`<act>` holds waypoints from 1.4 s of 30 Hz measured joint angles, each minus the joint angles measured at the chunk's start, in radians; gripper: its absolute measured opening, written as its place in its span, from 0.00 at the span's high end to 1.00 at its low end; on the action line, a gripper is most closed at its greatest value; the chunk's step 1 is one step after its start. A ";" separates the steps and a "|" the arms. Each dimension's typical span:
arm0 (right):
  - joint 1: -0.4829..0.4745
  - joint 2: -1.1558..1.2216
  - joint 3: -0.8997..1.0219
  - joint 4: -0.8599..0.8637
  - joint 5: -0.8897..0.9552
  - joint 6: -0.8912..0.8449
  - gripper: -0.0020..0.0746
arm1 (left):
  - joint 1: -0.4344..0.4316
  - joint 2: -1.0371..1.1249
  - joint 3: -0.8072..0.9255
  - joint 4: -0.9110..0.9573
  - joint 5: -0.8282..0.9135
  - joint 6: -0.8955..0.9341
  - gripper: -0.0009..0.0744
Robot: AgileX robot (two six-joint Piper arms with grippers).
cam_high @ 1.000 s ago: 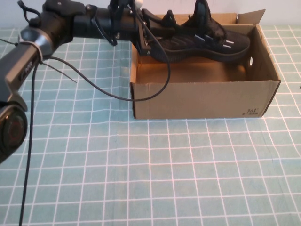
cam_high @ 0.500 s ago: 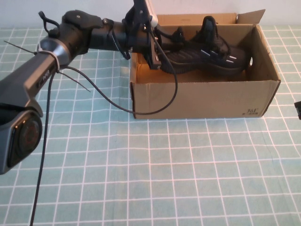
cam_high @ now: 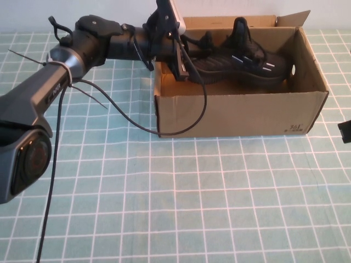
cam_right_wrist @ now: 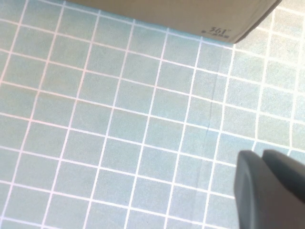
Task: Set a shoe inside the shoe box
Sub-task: Place the shoe in the shoe box
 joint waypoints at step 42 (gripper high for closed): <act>0.000 0.000 0.000 0.031 -0.005 -0.014 0.97 | -0.101 -0.065 -0.196 0.865 0.018 -1.477 0.56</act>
